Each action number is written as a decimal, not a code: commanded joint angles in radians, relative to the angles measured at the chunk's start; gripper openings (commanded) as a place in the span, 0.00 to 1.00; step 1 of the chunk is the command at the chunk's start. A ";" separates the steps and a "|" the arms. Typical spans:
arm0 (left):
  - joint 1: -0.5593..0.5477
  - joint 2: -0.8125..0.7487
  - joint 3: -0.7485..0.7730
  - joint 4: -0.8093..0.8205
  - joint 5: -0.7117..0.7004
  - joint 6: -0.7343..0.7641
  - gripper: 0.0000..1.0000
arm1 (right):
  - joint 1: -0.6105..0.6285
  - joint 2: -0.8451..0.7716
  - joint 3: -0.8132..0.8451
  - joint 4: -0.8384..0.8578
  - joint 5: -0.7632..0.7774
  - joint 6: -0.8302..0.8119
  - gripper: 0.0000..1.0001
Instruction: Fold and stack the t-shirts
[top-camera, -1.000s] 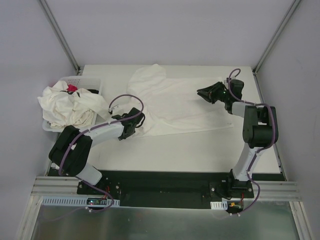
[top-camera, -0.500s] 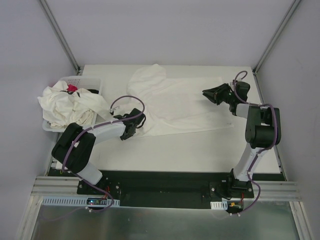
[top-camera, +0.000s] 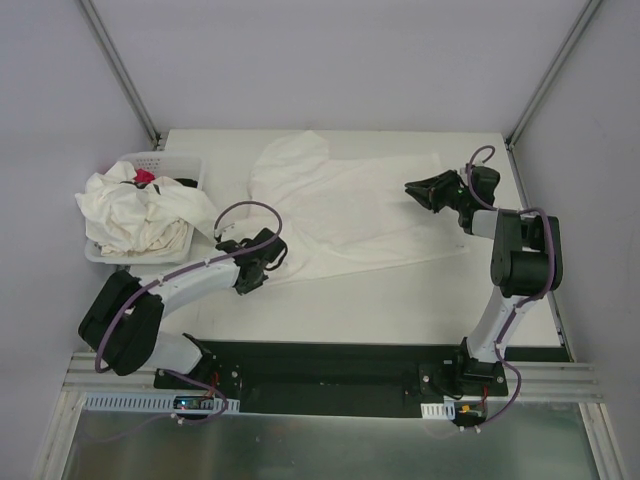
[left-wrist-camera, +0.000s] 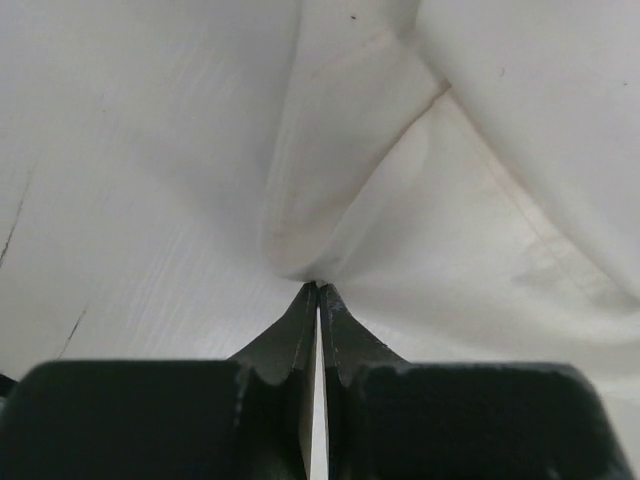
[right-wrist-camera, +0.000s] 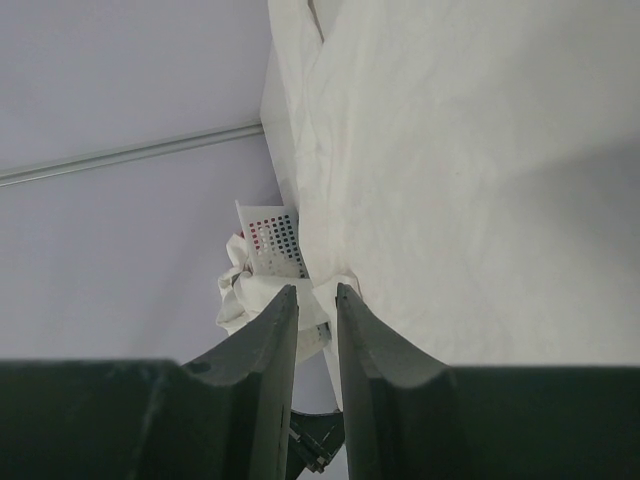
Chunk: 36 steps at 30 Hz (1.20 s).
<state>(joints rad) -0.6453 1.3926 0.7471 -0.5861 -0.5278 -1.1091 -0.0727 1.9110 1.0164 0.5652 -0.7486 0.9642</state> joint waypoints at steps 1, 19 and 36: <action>-0.013 -0.063 -0.026 -0.136 -0.008 -0.054 0.00 | 0.013 -0.078 -0.010 0.065 -0.015 0.013 0.25; -0.030 -0.251 -0.089 -0.248 -0.058 -0.127 0.24 | 0.071 0.083 0.135 0.059 0.015 0.044 0.28; -0.030 -0.279 0.219 -0.247 -0.288 0.091 0.56 | 0.128 0.454 0.442 0.004 0.041 0.053 0.29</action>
<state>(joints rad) -0.6685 1.1267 0.9047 -0.8108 -0.7235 -1.0782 0.0612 2.3680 1.4353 0.5541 -0.7254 1.0138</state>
